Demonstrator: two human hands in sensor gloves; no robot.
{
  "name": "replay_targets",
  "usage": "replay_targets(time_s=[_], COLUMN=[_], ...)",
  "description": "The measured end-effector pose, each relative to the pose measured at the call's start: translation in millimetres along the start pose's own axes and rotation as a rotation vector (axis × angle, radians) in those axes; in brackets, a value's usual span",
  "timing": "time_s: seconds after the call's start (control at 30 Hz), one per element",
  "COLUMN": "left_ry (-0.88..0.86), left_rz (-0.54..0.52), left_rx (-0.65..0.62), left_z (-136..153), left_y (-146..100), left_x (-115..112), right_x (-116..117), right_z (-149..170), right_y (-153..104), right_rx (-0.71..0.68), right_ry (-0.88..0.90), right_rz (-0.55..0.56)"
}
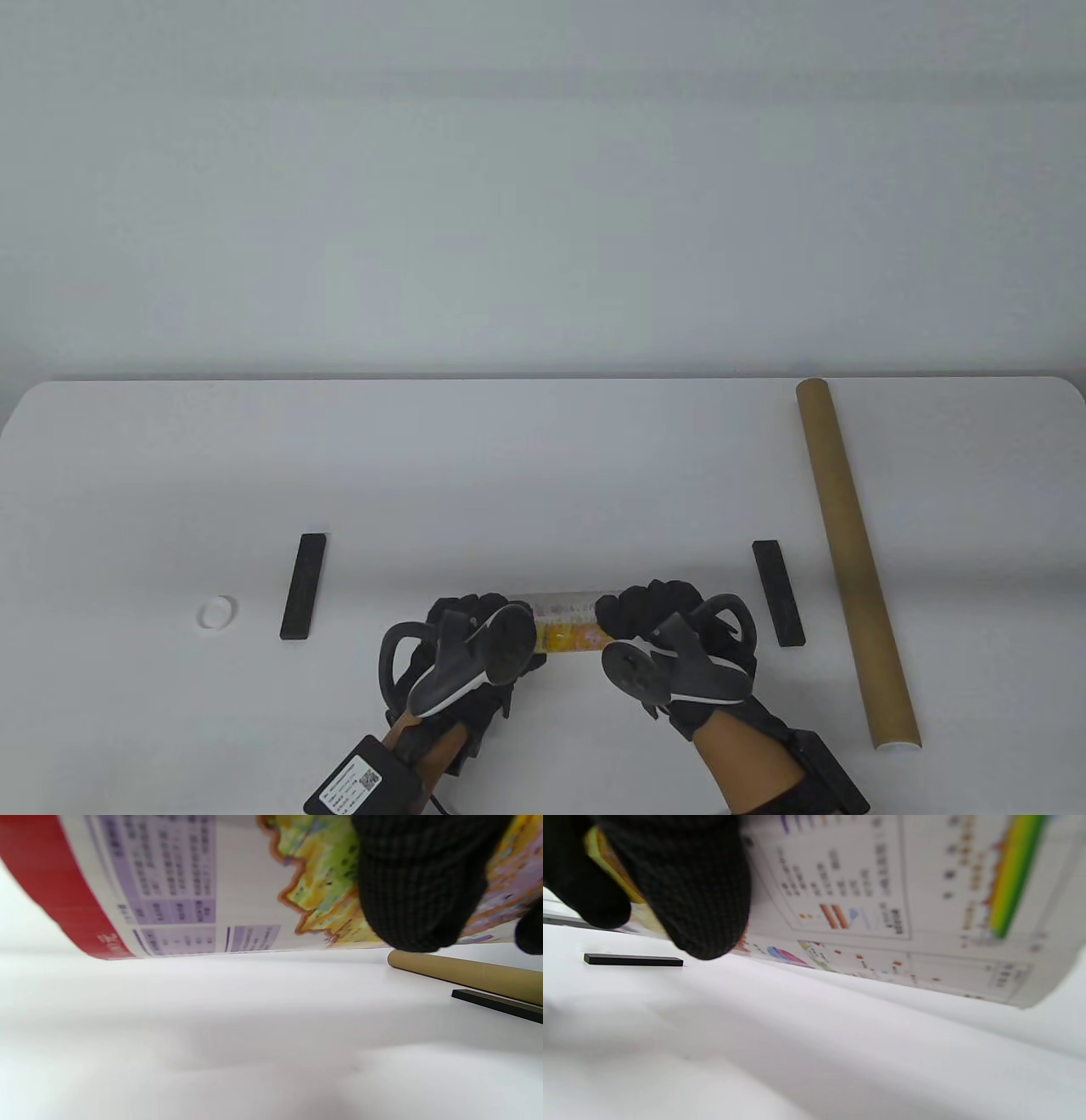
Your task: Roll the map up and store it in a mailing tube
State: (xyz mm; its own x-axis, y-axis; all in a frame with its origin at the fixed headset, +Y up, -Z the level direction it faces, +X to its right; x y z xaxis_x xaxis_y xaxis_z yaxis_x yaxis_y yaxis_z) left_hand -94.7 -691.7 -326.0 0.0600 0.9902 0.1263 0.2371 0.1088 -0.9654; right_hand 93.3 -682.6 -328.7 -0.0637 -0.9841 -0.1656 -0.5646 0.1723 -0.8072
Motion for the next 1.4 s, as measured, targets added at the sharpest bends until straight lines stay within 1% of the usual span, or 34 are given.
replay_targets(time_s=[0.17, 0.27, 0.3, 0.4, 0.57, 0.73, 0.83, 0.93, 1.0, 1.1, 1.23, 1.33, 1.4], left_ry=[0.161, 0.195, 0.196, 0.176, 0.093, -0.045, -0.1, -0.103, -0.086, -0.035, 0.034, 0.085, 0.118], left_rz=[-0.171, -0.198, -0.192, -0.144, -0.039, 0.121, 0.19, 0.197, 0.171, 0.111, 0.022, -0.058, -0.131], left_rx=[-0.023, -0.021, -0.025, -0.025, -0.003, 0.018, 0.015, 0.008, 0.002, 0.001, -0.002, -0.006, -0.008], left_z=[-6.8, -8.7, -9.1, -9.2, -3.0, 7.2, 11.0, 11.1, 9.5, 5.7, 1.8, -0.7, -1.9], left_y=[-7.3, -8.2, -7.7, -5.8, -1.0, 4.8, 7.4, 7.5, 6.2, 3.3, -0.5, -3.7, -6.7], left_x=[9.2, 11.0, 11.0, 10.9, 8.2, 1.7, -1.6, -2.9, -2.7, -1.3, 3.3, 6.9, 9.5], right_x=[5.7, 7.2, 7.4, 6.8, 1.9, -2.6, -3.4, -2.6, -2.0, -1.3, -0.1, 0.1, 0.6], right_z=[12.8, 15.9, 16.4, 15.2, 5.9, -3.6, -6.3, -6.1, -4.7, -2.7, 2.3, 6.1, 9.3], right_y=[2.4, 3.2, 3.2, 2.1, -0.5, -3.2, -3.3, -2.7, -2.2, -1.6, -1.0, -0.7, -0.7], right_rx=[0.036, 0.041, 0.04, 0.032, 0.01, -0.02, -0.028, -0.03, -0.026, -0.018, -0.001, 0.013, 0.023], right_ry=[0.218, 0.274, 0.279, 0.248, 0.086, -0.047, -0.083, -0.073, -0.045, -0.028, 0.042, 0.098, 0.146], right_rz=[-0.076, -0.098, -0.105, -0.085, -0.009, 0.064, 0.074, 0.055, 0.028, 0.012, -0.009, -0.023, -0.03])
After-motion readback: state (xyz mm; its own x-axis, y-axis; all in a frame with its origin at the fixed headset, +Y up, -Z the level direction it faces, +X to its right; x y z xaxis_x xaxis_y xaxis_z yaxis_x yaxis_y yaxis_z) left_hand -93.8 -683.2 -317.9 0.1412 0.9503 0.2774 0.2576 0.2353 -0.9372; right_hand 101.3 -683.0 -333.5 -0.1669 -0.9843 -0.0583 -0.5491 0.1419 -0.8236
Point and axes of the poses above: the tracker on the back of each hand, its own z axis roughly to the little-finger side, its own y axis roughly from the wrist to the fingertips, x = y × z, the point moved 1 cm from there along y, roughly from the wrist to the fingertips, and after that the axes turned 5 degrees about y, right-handed, at the moved point
